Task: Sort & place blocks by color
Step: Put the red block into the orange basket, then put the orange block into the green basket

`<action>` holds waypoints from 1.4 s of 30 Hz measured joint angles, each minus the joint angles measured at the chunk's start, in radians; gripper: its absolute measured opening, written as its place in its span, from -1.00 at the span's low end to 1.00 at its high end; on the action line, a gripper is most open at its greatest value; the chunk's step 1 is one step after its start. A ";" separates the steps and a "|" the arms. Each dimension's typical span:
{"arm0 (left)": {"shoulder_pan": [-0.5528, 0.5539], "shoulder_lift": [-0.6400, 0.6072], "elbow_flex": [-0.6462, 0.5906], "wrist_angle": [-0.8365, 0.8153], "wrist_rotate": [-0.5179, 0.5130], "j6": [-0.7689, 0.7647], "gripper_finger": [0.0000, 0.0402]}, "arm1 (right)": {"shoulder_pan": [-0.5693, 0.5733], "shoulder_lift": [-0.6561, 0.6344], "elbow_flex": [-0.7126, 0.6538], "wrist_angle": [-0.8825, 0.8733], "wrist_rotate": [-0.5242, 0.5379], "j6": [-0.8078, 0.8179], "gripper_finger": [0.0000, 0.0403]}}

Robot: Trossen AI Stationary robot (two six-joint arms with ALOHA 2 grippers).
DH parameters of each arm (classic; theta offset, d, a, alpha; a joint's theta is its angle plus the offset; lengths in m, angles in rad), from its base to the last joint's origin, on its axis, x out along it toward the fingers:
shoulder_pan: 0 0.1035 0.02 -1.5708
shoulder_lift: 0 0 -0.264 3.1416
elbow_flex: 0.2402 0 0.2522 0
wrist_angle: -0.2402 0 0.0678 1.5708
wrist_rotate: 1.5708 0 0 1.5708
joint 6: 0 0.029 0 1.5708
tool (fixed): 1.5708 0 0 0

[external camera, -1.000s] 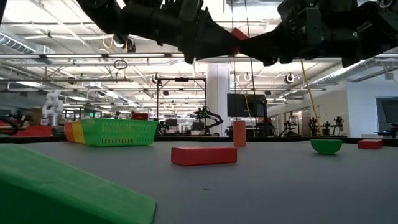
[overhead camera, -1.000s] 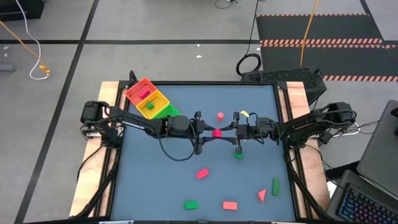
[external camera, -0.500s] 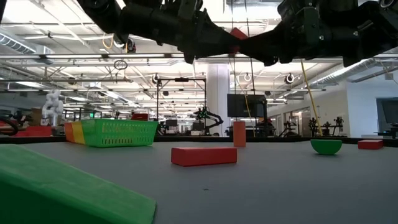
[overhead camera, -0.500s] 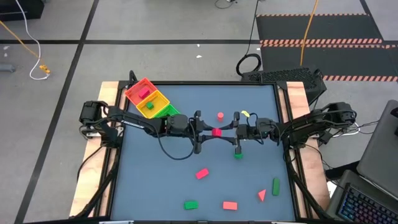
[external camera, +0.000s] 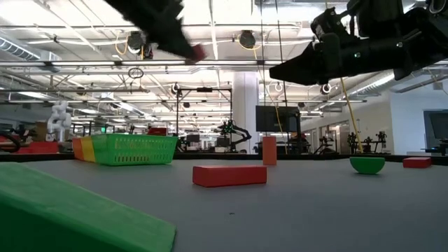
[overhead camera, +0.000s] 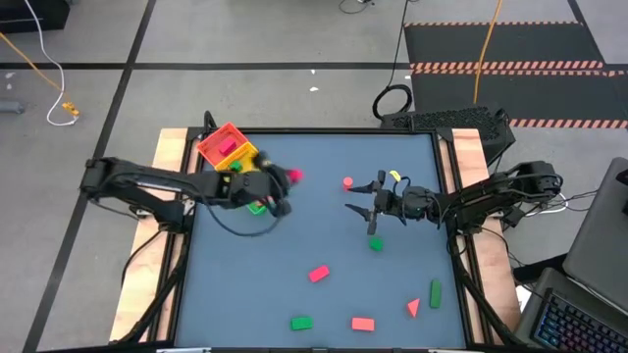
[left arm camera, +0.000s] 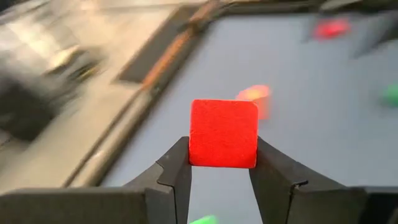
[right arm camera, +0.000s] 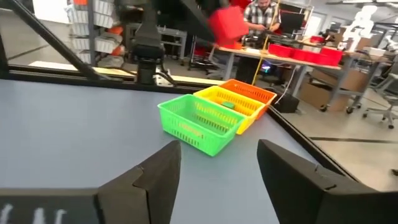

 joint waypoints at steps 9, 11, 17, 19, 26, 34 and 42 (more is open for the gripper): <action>0.218 -0.122 0.001 -0.308 -0.190 -0.175 -0.37 | 0.000 0.000 0.000 0.049 0.000 0.000 0.04; 0.304 -0.120 0.002 -0.358 -0.146 -0.216 -0.37 | 0.000 0.000 0.000 0.049 0.000 0.000 0.05; 0.529 -0.062 0.000 -0.430 -0.044 -0.238 -0.37 | 0.000 0.000 0.000 0.049 -0.001 -0.003 0.04; 0.591 -0.041 0.001 -0.415 -0.009 -0.229 -0.37 | -0.002 0.000 0.000 0.049 -0.001 -0.008 0.04; 0.809 0.052 0.001 -0.465 0.148 -0.216 -0.25 | -0.005 0.000 0.000 0.049 -0.001 -0.009 0.04; 0.895 0.141 0.001 -0.518 0.185 -0.217 -0.25 | -0.005 0.000 0.000 0.049 -0.001 -0.007 0.04; 0.894 0.164 0.001 -0.523 0.186 -0.230 0.22 | -0.006 0.000 0.000 0.049 -0.001 -0.003 0.04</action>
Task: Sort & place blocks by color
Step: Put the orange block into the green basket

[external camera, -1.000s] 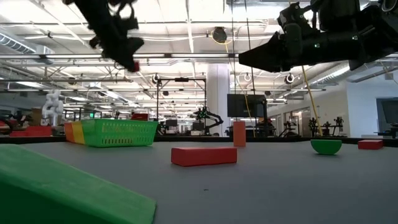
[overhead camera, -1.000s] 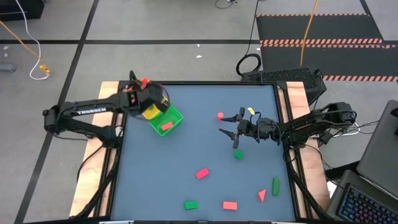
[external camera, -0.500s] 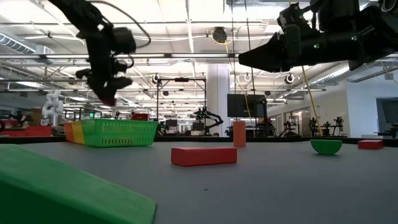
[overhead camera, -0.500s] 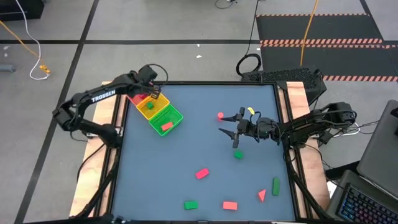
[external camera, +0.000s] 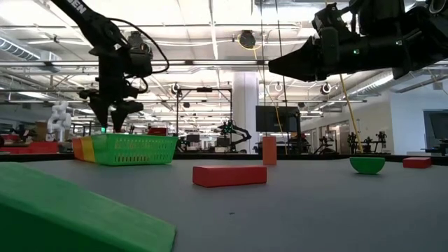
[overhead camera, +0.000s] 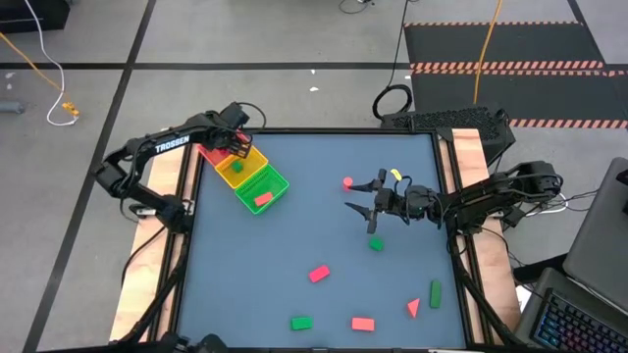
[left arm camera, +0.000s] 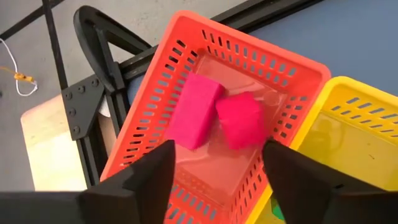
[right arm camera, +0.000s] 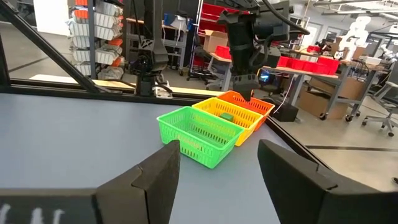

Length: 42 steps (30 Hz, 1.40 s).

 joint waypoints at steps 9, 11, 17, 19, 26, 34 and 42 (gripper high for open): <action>-0.047 -0.010 0.000 0.012 0.012 0.033 0.56 | 0.000 0.000 0.000 -0.003 0.000 -0.001 0.04; -0.076 -0.028 0.000 0.033 0.036 0.051 0.58 | 0.000 0.000 0.000 -0.003 0.000 -0.004 0.04; -0.222 -0.096 0.000 0.170 0.204 0.054 0.53 | 0.000 0.000 0.000 -0.003 0.000 -0.007 0.04; -0.301 -0.109 0.000 0.229 0.276 0.068 0.49 | 0.000 0.000 0.000 -0.003 0.000 -0.003 0.04; -0.641 -0.095 0.000 0.378 0.371 0.053 0.36 | 0.000 0.000 0.000 -0.003 0.066 0.007 0.04; -0.955 -0.027 0.000 0.431 0.230 -0.097 0.28 | -0.022 -0.001 0.000 -0.102 0.237 0.111 0.04; -1.132 0.090 -0.001 0.551 0.229 -0.271 0.30 | -0.069 -0.001 -0.001 -0.144 0.237 0.185 0.04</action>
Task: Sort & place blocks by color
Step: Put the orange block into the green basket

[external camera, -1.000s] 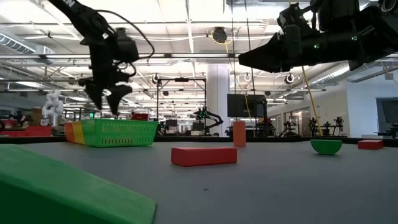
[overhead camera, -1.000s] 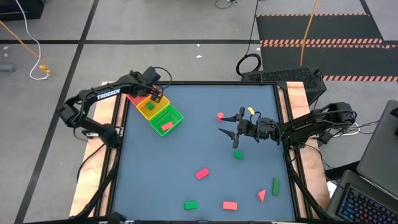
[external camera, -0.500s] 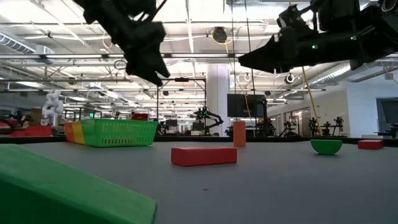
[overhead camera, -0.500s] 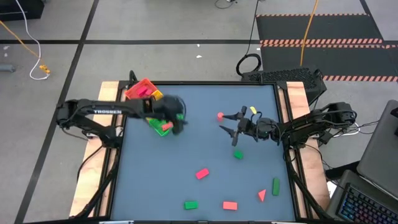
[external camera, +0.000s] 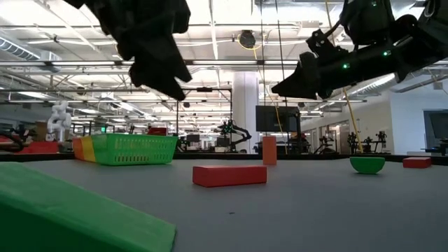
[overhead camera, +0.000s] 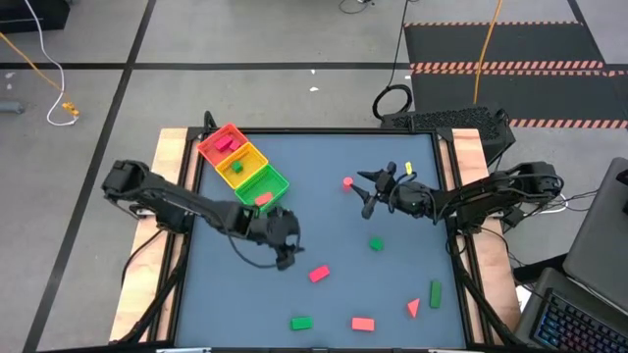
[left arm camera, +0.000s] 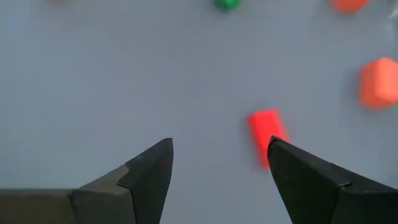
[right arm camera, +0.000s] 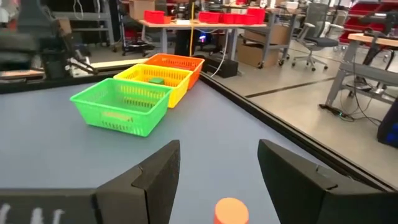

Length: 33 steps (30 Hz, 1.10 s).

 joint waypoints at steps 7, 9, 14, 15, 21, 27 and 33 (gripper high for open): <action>-0.044 0.136 0.003 0.188 0.001 -0.024 0.30 | -0.003 0.000 0.000 -0.002 0.000 0.000 0.04; -0.052 0.162 0.020 0.196 0.001 -0.028 0.30 | -0.003 0.000 0.000 -0.005 0.000 0.000 0.04; -0.069 0.191 0.054 0.188 -0.005 0.011 0.30 | -0.015 0.000 0.000 -0.014 0.000 0.013 0.04; -0.068 0.189 0.059 0.188 -0.017 0.024 0.30 | -0.019 0.000 0.001 -0.019 0.000 0.028 0.04; 0.007 0.172 0.072 0.205 -0.149 0.210 0.30 | -0.037 0.000 0.001 -0.134 -0.060 0.079 0.04; 0.171 0.173 0.078 0.223 -0.183 0.386 0.30 | -0.060 0.001 0.001 -0.256 -0.112 0.078 0.04; 0.328 0.173 0.078 0.341 -0.007 0.446 0.30 | -0.086 0.043 0.001 -0.270 -0.167 0.079 0.04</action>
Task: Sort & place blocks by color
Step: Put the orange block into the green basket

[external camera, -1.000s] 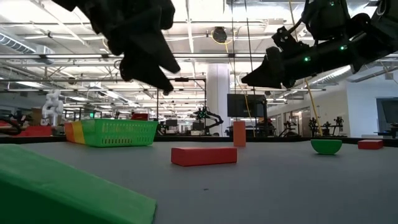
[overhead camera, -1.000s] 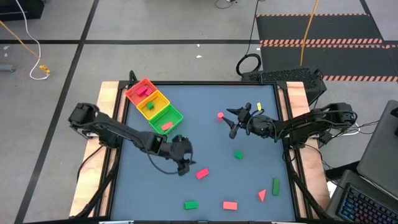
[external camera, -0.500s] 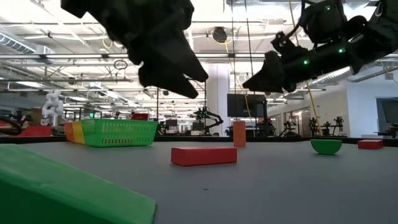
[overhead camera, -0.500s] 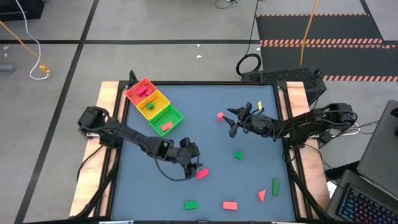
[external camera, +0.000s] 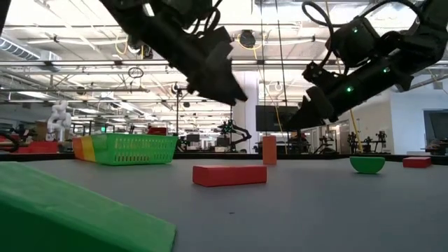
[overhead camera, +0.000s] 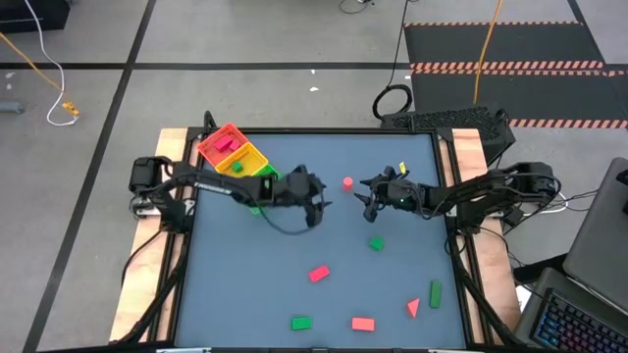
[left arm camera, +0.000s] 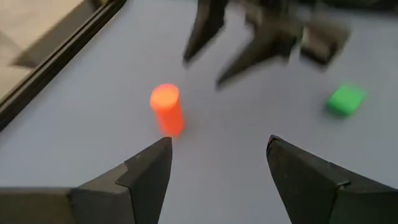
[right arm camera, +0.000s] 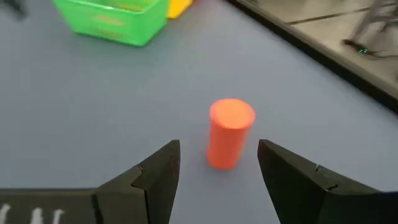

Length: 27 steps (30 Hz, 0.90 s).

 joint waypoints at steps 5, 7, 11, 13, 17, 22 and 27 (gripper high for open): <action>0.086 0.000 0.000 0.096 0.183 0.004 0.30 | -0.002 0.023 0.000 0.034 -0.021 -0.022 0.04; 0.115 0.000 0.000 0.107 0.240 -0.008 0.30 | -0.002 0.015 0.000 0.041 -0.021 -0.031 0.04; 0.137 0.029 0.003 0.168 0.292 -0.044 0.30 | -0.008 0.007 0.001 0.064 -0.018 -0.035 0.04; 0.137 0.052 0.000 0.179 0.298 -0.056 0.30 | -0.018 0.015 0.000 0.043 -0.017 -0.034 0.04; 0.138 0.114 0.003 0.242 0.300 -0.078 0.30 | -0.041 0.040 -0.001 0.005 -0.017 -0.009 0.04; 0.136 0.172 0.002 0.312 0.300 -0.077 0.30 | -0.048 0.091 0.000 0.067 -0.021 -0.001 0.04; 0.137 0.225 0.044 0.350 0.300 -0.076 0.30 | -0.048 0.121 0.000 0.104 -0.022 -0.007 0.04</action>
